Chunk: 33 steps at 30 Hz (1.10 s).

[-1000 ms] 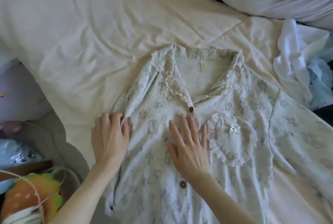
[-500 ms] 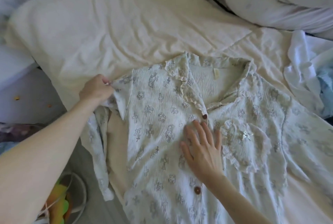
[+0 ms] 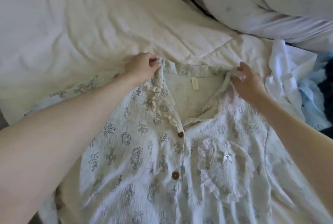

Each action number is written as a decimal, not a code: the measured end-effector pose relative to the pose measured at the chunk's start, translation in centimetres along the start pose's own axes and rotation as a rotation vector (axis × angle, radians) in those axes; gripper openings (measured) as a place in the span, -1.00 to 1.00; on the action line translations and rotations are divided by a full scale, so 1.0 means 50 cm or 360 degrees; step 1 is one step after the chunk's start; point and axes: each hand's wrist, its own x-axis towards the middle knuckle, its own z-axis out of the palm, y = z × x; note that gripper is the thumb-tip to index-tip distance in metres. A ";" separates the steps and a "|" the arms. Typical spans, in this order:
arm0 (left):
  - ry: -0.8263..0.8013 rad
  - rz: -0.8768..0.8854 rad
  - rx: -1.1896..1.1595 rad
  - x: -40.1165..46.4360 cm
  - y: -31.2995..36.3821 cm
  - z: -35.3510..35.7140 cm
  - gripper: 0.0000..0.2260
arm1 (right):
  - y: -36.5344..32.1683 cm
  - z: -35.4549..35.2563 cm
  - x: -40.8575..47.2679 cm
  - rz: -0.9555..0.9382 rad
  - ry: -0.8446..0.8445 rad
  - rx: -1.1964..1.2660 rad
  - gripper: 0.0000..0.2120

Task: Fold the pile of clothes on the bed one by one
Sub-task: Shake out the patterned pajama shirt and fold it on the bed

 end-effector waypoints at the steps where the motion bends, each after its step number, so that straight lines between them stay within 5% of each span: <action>1: 0.0025 -0.0018 -0.0049 0.008 0.003 0.004 -0.70 | 0.002 -0.003 0.015 -0.0026 -0.0062 -0.0015 -0.57; 5: 0.0321 0.0239 0.0157 0.015 0.020 0.013 -0.79 | -0.006 -0.001 0.041 -0.0082 0.0092 0.0159 -0.81; 9: 0.0603 0.0490 0.0383 0.026 0.019 0.024 -0.83 | -0.019 0.018 0.060 -0.0143 0.0424 0.0002 -0.79; 16: 0.0444 0.0228 0.0650 0.024 0.007 0.044 -0.76 | -0.016 0.051 0.028 -0.0184 0.0413 -0.0192 -0.69; 20: 0.0590 0.0363 0.0613 -0.049 0.041 0.037 -0.71 | 0.046 0.028 -0.069 -0.0312 0.0568 -0.0208 -0.67; 25: 0.0274 0.0940 0.0565 -0.198 0.123 0.123 -0.64 | 0.181 -0.009 -0.176 -0.0008 0.0400 -0.0513 -0.64; 28: -0.0090 0.1455 0.0974 -0.222 0.169 0.195 -0.56 | 0.225 -0.032 -0.177 0.0251 0.0253 -0.0444 -0.60; 33: -0.0236 0.1089 0.1246 -0.139 0.177 0.223 -0.50 | 0.250 -0.079 -0.131 0.0282 0.0367 -0.0243 -0.81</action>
